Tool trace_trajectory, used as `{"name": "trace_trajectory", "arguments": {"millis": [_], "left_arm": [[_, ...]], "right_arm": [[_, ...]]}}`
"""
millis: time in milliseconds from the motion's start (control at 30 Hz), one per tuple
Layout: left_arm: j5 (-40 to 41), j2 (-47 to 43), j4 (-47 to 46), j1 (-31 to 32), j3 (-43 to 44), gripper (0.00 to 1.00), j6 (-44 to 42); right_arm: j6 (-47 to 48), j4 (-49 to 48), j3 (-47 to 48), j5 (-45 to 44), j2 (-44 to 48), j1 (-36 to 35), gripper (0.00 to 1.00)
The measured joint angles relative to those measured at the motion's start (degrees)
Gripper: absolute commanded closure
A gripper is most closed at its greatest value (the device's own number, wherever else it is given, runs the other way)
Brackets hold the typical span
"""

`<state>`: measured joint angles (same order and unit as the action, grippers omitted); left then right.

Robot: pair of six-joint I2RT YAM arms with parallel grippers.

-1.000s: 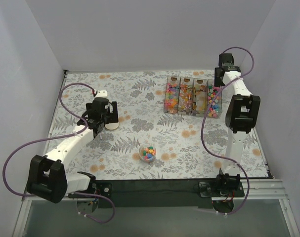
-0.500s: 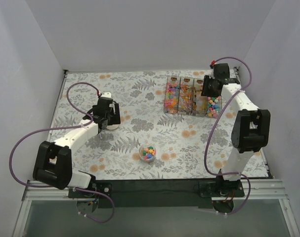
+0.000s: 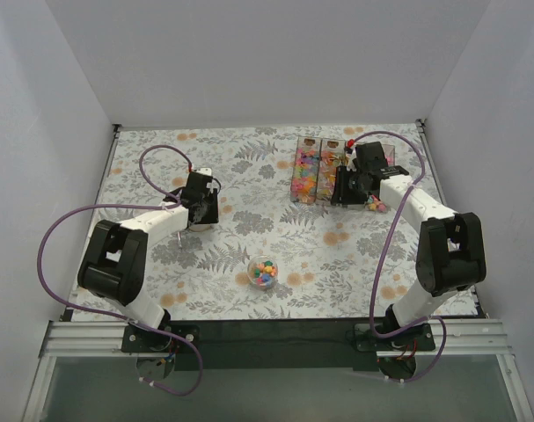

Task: Pack the candies
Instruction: Pick up the bottle lid at the center of the board.

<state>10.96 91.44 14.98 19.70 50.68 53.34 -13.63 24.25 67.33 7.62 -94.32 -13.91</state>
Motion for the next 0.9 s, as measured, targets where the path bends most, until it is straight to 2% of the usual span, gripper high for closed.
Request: {"name": "trace_trajectory", "arguments": {"millis": [200,267,333,500,900], "left_arm": [[-2.03,2.16,-1.05,0.37,0.44,0.69,-0.02],[-2.58,2.69,-1.25,0.55,0.44,0.77,0.09],[-2.99,2.99,-1.38,0.76,0.44,0.8,0.15],[-3.74,2.99,-1.75,1.11,0.44,0.99,0.42],[-7.13,2.69,-2.6,1.16,0.44,1.0,1.77]], "right_arm": [[-0.11,0.22,-3.19,0.48,1.6,-0.37,0.53],[-0.09,0.37,-4.02,0.48,2.05,-0.5,0.53],[0.0,0.48,-4.55,0.48,2.62,-0.74,0.53],[0.26,0.66,-5.11,0.46,4.09,-1.01,0.53],[2.34,0.44,-5.7,1.95,7.61,-3.08,0.52]]}}
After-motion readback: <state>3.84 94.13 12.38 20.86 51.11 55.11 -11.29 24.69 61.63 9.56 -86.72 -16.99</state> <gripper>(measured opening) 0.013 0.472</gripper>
